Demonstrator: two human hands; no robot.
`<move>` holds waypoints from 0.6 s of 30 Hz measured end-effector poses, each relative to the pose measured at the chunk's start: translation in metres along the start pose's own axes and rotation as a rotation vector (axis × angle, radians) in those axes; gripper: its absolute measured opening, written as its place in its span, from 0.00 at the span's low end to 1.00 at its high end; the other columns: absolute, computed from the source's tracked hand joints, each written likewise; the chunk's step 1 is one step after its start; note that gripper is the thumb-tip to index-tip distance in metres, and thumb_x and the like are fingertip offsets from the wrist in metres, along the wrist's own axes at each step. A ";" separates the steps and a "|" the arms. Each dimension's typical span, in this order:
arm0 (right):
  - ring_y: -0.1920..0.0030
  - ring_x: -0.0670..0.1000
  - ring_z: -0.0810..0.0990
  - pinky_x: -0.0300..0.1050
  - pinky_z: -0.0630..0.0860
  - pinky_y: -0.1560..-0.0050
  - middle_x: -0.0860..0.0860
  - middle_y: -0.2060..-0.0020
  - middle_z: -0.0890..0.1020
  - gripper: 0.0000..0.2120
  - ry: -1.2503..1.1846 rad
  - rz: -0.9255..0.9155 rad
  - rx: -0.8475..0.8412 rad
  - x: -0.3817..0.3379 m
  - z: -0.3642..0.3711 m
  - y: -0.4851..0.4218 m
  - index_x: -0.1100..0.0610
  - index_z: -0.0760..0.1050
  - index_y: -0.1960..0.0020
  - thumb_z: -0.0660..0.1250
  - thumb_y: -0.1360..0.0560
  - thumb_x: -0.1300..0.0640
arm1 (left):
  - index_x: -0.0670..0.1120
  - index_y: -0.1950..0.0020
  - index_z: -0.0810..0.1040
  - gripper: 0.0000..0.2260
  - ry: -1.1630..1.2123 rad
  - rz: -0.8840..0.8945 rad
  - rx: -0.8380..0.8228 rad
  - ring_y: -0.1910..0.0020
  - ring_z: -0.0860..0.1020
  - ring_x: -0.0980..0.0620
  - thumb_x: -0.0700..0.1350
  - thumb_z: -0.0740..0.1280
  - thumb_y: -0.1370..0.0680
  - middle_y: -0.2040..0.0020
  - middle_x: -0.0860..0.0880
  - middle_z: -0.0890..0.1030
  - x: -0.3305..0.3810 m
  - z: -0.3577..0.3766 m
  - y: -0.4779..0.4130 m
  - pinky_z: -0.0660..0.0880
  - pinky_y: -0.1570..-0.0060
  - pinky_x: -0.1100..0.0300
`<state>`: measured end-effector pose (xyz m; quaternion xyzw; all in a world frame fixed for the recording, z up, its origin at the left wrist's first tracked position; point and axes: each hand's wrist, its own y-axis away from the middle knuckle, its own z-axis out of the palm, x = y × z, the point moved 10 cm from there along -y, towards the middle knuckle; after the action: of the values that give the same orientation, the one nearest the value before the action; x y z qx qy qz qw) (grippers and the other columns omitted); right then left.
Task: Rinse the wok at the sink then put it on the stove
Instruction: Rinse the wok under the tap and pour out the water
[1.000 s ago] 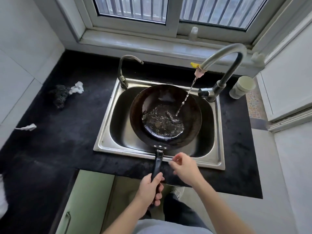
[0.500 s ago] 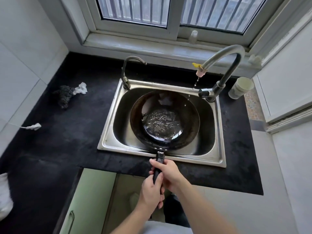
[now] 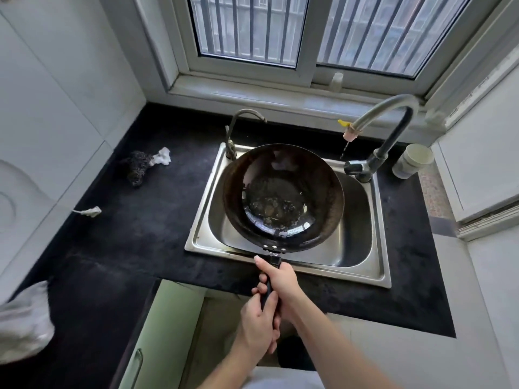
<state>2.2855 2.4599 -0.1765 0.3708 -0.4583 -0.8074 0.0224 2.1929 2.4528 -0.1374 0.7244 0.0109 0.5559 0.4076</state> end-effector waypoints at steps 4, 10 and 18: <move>0.79 0.48 0.67 0.46 0.76 0.71 0.51 0.75 0.69 0.10 0.022 -0.016 -0.086 0.009 0.019 0.005 0.59 0.67 0.54 0.69 0.23 0.64 | 0.37 0.55 0.74 0.15 -0.042 0.008 0.055 0.80 0.69 0.52 0.48 0.61 0.19 0.74 0.49 0.72 -0.005 -0.018 0.006 0.66 0.80 0.60; 0.78 0.48 0.66 0.45 0.75 0.69 0.51 0.74 0.68 0.14 0.026 -0.033 -0.168 0.023 0.026 0.012 0.56 0.68 0.64 0.66 0.23 0.67 | 0.40 0.59 0.73 0.12 -0.052 0.036 0.092 0.82 0.68 0.54 0.46 0.62 0.19 0.77 0.50 0.71 -0.010 -0.024 0.018 0.64 0.82 0.62; 0.79 0.48 0.66 0.46 0.77 0.69 0.51 0.74 0.68 0.14 -0.004 -0.050 -0.131 0.001 0.004 0.007 0.57 0.67 0.64 0.64 0.22 0.68 | 0.40 0.60 0.74 0.13 -0.161 0.079 0.066 0.82 0.69 0.55 0.46 0.63 0.19 0.77 0.51 0.71 0.006 -0.004 0.005 0.65 0.81 0.62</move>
<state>2.2801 2.4586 -0.1704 0.3783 -0.3951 -0.8368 0.0253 2.1897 2.4547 -0.1300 0.7795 -0.0321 0.5110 0.3609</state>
